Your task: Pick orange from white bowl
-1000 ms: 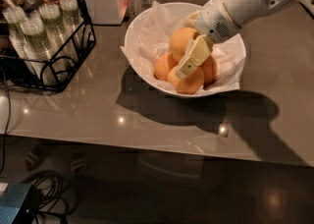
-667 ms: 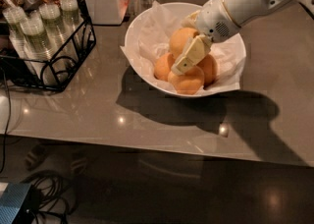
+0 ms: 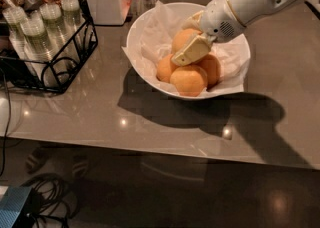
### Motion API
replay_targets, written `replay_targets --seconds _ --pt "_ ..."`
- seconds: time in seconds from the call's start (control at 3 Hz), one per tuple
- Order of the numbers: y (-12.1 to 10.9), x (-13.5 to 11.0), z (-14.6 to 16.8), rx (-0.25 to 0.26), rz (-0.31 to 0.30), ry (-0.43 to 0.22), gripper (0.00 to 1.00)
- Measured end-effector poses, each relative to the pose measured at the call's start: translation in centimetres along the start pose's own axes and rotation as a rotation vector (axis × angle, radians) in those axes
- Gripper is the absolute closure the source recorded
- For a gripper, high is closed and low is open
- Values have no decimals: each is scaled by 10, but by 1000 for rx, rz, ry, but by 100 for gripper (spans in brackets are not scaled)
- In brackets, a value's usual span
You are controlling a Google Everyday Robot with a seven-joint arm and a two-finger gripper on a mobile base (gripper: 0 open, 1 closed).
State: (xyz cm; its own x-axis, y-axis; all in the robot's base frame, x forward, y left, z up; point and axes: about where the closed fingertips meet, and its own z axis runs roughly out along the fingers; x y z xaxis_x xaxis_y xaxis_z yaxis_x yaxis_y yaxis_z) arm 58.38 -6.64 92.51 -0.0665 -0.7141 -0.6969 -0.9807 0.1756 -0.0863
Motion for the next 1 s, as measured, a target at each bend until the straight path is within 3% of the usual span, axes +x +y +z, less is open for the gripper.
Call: replay_targets --seconds 0.33,0.67,1.0 --pt "0 0 0 0 0 0 87" --pt "0 0 0 0 0 0 100" --pt "0 0 0 0 0 0 100"
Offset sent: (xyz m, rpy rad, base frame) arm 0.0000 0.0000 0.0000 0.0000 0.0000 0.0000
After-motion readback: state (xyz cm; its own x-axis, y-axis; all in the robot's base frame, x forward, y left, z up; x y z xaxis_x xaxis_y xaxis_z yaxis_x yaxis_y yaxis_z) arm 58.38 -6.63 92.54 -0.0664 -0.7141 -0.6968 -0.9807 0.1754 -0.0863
